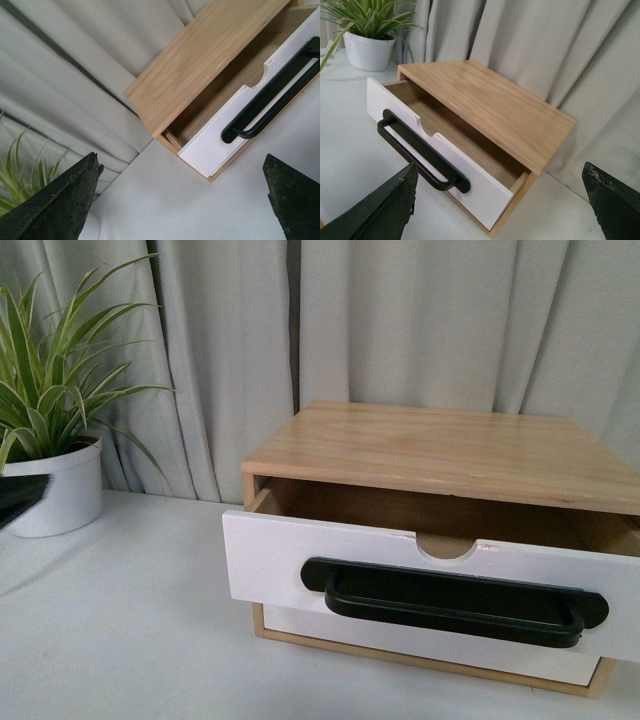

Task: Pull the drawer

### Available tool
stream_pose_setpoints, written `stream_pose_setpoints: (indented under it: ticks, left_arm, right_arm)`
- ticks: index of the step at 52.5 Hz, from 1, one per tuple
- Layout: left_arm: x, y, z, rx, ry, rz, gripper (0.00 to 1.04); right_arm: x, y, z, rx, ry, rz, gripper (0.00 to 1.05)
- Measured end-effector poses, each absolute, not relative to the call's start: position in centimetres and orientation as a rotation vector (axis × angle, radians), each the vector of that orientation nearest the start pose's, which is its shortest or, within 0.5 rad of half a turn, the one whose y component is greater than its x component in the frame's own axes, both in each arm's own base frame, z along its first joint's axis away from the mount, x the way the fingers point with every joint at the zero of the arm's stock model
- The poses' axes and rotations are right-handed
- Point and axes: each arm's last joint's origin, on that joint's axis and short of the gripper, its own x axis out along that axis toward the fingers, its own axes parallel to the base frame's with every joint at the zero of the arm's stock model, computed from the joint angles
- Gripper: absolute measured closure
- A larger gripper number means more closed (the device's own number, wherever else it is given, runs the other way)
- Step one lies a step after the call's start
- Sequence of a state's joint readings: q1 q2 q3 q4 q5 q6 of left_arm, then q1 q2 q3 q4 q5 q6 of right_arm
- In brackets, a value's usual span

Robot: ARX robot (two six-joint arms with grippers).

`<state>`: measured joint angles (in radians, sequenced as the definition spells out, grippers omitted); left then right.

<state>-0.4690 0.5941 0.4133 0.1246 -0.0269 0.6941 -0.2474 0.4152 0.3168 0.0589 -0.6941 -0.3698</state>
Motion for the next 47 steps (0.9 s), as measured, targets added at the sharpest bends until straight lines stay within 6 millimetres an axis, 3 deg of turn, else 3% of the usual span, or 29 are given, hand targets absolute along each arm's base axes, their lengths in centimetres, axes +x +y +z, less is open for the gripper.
stream_pose_setpoints:
  ticks: [8,15,29,33,38,47]
  left_arm:
    - [11.5,-5.9,24.9,0.609,-0.087,-0.327,0.06]
    - [11.2,-5.1,23.4,0.495,-0.081,-0.154,0.06]
    - [11.2,-5.0,22.8,0.453,-0.067,-0.144,0.06]
    - [11.1,-4.7,22.4,0.322,-0.012,-0.056,0.18]
    - [11.0,-3.9,21.5,0.157,0.005,-0.018,0.34]
    - [10.4,-2.6,20.3,0.040,0.013,-0.004,0.65]
  right_arm:
    - [10.0,-1.7,23.4,-0.295,-0.044,0.388,0.09]
    - [9.8,-1.9,22.6,-0.237,-0.011,0.332,0.09]
    - [9.8,-1.9,22.4,-0.206,-0.003,0.322,0.09]
    - [9.8,-1.8,22.3,-0.163,-0.001,0.211,0.16]
    - [9.7,-1.5,21.4,-0.077,0.001,0.034,0.33]
    - [9.8,-1.0,20.1,-0.026,0.004,-0.033,0.64]
